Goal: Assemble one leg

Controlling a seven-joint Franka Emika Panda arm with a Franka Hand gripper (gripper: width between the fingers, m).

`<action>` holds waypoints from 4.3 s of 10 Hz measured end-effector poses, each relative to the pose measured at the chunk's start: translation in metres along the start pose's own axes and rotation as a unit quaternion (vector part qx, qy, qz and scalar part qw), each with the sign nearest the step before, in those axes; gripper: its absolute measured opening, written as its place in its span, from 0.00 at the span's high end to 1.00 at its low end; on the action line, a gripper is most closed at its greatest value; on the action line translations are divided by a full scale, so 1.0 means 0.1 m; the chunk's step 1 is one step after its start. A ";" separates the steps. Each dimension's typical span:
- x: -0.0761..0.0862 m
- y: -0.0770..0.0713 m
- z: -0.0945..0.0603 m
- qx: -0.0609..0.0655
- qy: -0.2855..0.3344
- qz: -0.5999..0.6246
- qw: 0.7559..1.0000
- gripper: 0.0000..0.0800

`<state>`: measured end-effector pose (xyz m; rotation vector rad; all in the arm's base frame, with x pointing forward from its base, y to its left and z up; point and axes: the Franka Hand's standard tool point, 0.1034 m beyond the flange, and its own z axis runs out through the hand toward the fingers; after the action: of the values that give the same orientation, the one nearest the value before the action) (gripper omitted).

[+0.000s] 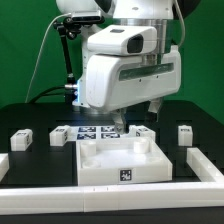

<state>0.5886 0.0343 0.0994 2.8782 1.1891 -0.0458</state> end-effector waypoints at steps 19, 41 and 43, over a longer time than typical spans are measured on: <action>-0.22 -0.01 0.15 0.005 0.000 -0.161 0.987 0.19; -1.31 -0.65 0.59 0.065 0.018 -0.373 0.925 0.19; -1.30 -0.63 0.59 0.063 0.016 -0.369 0.927 0.19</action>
Offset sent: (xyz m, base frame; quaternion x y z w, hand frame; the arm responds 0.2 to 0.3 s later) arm 0.0000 0.0000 0.0000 0.0000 0.0000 0.0000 1.0000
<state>0.4508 -0.0149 0.0448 2.3375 2.2654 -0.0916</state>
